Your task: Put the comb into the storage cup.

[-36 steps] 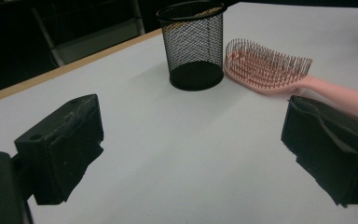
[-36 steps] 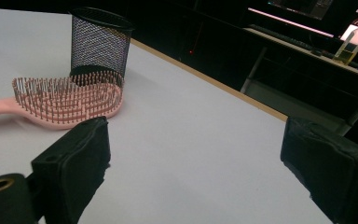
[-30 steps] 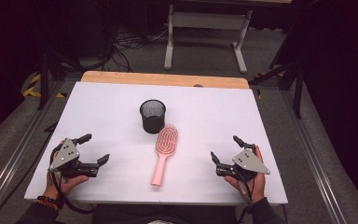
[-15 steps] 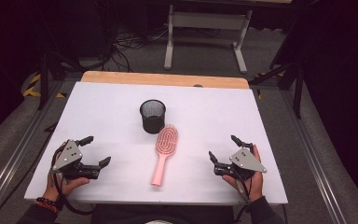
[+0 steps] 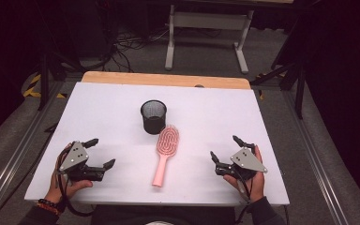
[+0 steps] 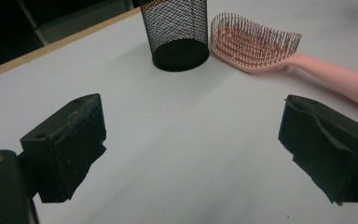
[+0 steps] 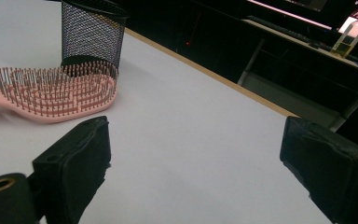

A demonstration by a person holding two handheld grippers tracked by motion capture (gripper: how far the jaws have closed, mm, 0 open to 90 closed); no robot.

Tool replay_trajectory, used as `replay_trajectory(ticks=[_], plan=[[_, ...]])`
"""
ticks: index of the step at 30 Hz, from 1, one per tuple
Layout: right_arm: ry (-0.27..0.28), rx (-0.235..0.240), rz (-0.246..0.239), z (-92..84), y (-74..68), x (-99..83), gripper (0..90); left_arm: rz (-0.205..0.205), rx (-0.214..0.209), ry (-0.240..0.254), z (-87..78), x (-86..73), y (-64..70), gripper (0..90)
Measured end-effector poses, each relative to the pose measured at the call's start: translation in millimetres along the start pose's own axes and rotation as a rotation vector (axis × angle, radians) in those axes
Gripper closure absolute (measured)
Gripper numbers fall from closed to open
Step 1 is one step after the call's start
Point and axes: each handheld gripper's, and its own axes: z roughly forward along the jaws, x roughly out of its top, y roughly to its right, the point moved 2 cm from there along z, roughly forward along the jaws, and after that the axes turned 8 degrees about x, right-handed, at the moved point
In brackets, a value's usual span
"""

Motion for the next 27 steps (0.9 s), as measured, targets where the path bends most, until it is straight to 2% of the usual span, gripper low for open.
replay_trajectory(ticks=[9,11,12,14,18,22,27], plan=[[-0.010,0.005,-0.003,1.6,-0.8,-0.8,9.4,0.004,-0.055,-0.054,13.6,8.2,18.7,9.9],[-0.012,0.007,-0.004,2.1,-1.1,-1.0,9.4,0.016,-0.053,-0.085,19.0,11.2,26.4,10.6],[-0.015,0.008,-0.003,2.3,-1.4,-1.1,9.4,0.019,-0.050,-0.120,24.5,14.3,32.6,10.7],[-0.017,0.009,-0.007,2.6,-1.5,-1.4,9.4,0.008,-0.049,-0.164,29.8,18.5,38.6,11.1],[-0.024,0.015,-0.002,3.1,-1.2,-2.2,9.6,-0.034,-0.079,-0.224,39.0,29.0,47.6,12.7],[-0.035,0.020,-0.005,3.9,-1.4,-3.3,9.6,-0.061,-0.105,-0.263,47.6,39.9,56.7,12.9],[-0.031,0.025,0.002,3.7,-0.6,-3.7,9.6,-0.108,-0.114,-0.299,59.3,50.6,64.7,12.6]])
